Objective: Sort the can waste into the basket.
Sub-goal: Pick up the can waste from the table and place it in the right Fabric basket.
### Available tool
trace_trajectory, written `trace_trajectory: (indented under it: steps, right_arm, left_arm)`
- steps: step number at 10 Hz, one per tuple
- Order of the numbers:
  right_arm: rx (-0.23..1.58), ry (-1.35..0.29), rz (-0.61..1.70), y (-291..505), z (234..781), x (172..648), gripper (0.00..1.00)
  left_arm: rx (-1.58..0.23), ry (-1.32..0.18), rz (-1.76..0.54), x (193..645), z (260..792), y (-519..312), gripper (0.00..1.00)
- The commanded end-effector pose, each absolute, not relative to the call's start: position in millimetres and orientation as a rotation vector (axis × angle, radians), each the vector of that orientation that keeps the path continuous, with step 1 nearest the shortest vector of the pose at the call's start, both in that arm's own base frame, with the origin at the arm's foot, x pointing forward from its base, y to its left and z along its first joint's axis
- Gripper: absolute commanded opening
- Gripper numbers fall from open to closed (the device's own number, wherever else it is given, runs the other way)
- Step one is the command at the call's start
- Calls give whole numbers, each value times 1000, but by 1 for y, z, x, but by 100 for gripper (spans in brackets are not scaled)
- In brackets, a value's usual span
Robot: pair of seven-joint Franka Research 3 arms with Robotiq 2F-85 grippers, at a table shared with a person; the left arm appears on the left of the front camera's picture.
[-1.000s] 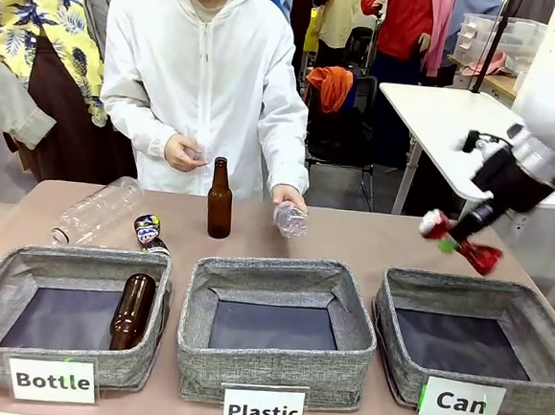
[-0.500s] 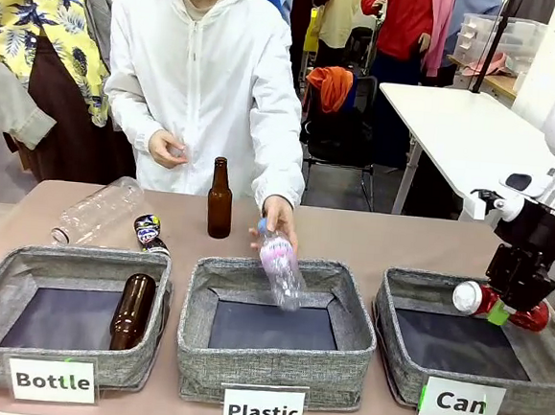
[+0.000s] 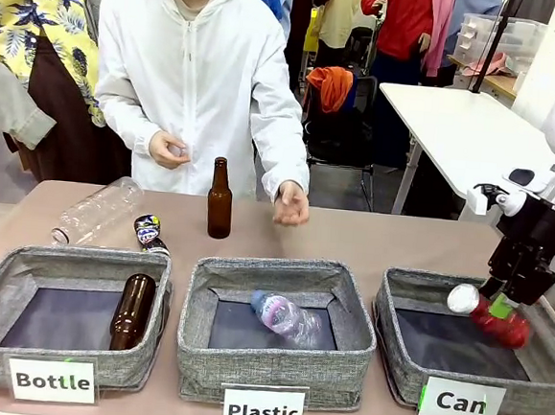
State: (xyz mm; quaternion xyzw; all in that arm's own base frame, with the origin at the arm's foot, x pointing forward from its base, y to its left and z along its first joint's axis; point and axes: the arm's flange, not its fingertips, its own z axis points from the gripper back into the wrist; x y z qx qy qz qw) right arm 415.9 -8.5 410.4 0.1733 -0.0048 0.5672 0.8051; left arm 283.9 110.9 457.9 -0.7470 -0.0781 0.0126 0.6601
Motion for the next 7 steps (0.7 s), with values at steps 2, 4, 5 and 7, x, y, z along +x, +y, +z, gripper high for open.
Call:
trace_trajectory:
  steps: [2, 4, 5, 7]
  right_arm:
    - [354, -33, 1183, -7, 409, 418, 100]
    - [378, -77, 1116, -8, 411, 421, 100]
    - [413, -136, 960, -10, 414, 423, 100]
    - [630, -270, 514, -22, 423, 424, 100]
  left_arm:
    - [-1695, -176, 20, 282, 460, 111, 100]
    - [-1695, -176, 20, 282, 460, 111, 100]
    - [-1695, -176, 20, 282, 460, 111, 100]
    - [-1695, -176, 20, 282, 460, 111, 100]
